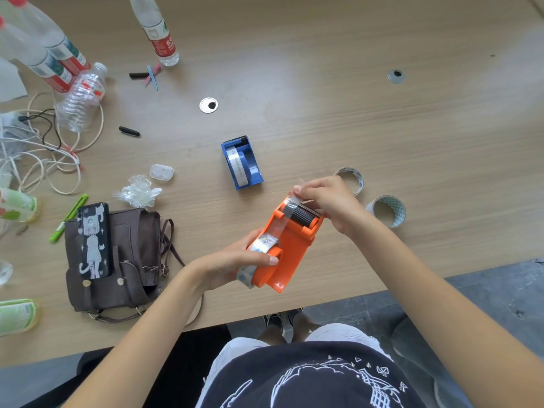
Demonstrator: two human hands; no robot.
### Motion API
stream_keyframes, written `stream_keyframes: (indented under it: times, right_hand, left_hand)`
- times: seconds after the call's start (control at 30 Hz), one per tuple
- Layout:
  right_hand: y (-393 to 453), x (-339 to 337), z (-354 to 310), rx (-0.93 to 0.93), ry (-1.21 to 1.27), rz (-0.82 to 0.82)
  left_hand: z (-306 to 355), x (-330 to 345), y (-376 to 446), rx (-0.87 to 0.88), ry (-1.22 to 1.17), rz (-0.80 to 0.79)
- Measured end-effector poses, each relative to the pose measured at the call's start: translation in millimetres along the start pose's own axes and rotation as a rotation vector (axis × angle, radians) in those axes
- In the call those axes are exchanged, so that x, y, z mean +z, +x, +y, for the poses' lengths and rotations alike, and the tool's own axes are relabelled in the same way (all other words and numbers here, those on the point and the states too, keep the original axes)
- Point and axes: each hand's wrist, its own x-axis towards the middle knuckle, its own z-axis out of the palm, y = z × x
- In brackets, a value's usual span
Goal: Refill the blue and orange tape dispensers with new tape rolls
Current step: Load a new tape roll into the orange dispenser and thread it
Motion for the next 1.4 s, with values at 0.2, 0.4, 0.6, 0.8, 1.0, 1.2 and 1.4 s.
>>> stream_keyframes:
  times: [0.2, 0.4, 0.6, 0.8, 1.0, 1.2, 1.4]
  right_hand:
    - [6, -2, 2, 0.103, 0.026, -0.033]
    - [11, -4, 1, 0.176, 0.098, -0.053]
    - [16, -10, 0, 0.323, 0.24, -0.163]
    - [21, -13, 9, 0.483, 0.347, -0.266]
    - [29, -12, 12, 0.5, 0.389, -0.216]
    - [38, -10, 18, 0.522, 0.37, -0.282]
    - [47, -15, 23, 0.649, 0.437, -0.369]
  left_hand:
    - [0, 0, 1, 0.021, 0.013, -0.004]
    - [2, 5, 2, 0.062, 0.027, 0.007]
    - [3, 7, 6, 0.093, 0.025, 0.014]
    - [-2, 12, 11, 0.091, 0.016, 0.025]
    - [-2, 17, 17, 0.111, -0.026, 0.039]
    - [11, 14, 18, 0.114, 0.018, 0.04]
    - [18, 13, 23, 0.13, 0.002, 0.035]
